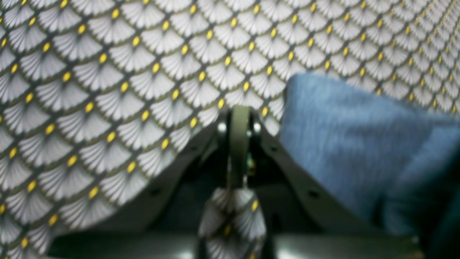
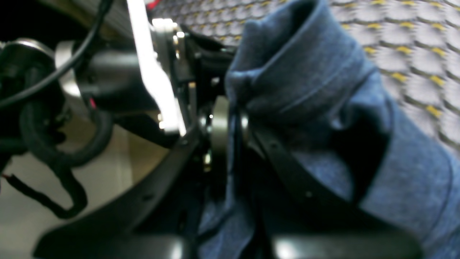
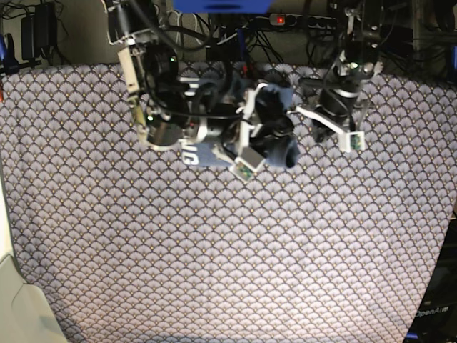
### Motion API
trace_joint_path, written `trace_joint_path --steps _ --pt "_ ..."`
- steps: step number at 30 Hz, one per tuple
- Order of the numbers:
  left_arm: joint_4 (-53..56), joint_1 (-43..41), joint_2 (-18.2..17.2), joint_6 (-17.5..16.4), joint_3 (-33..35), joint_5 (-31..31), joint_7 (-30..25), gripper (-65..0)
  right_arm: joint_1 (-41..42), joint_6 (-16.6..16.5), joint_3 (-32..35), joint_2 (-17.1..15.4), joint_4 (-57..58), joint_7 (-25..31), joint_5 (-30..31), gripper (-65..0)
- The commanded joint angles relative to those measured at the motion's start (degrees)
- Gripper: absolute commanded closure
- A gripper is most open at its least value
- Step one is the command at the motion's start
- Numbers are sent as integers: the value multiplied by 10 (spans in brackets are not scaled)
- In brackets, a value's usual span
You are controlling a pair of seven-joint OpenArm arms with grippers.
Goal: Fold the T-shirt properly
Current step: 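Fold the grasped end over onto the stack with the right gripper, then release the fold and press it flat with the right gripper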
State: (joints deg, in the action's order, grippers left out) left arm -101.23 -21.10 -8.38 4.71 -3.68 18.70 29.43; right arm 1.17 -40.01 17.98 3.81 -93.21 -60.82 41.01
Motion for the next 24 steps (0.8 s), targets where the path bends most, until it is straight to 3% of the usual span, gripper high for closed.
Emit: trace_joint_path --steps 1,6,13,21,24 --pt "-15 -1 -2 -1 -12 1 -13 -3 15 0 4 6 0 17 19 0" --pt "-17 -35 -2 -4 -71 1 -13 -3 43 0 8 9 53 20 19 0" --pt "-20 -58 -12 -5 -81 1 -13 -3 76 0 8 -8 104 20 19 -5" --pt "-62 -70 -13 -5 -81 -1 -13 -3 76 0 7 8 111 20 19 -237" --pt "-62 -70 -13 -5 -81 -3 -13 -3 75 0 7 15 107 20 19 -297"
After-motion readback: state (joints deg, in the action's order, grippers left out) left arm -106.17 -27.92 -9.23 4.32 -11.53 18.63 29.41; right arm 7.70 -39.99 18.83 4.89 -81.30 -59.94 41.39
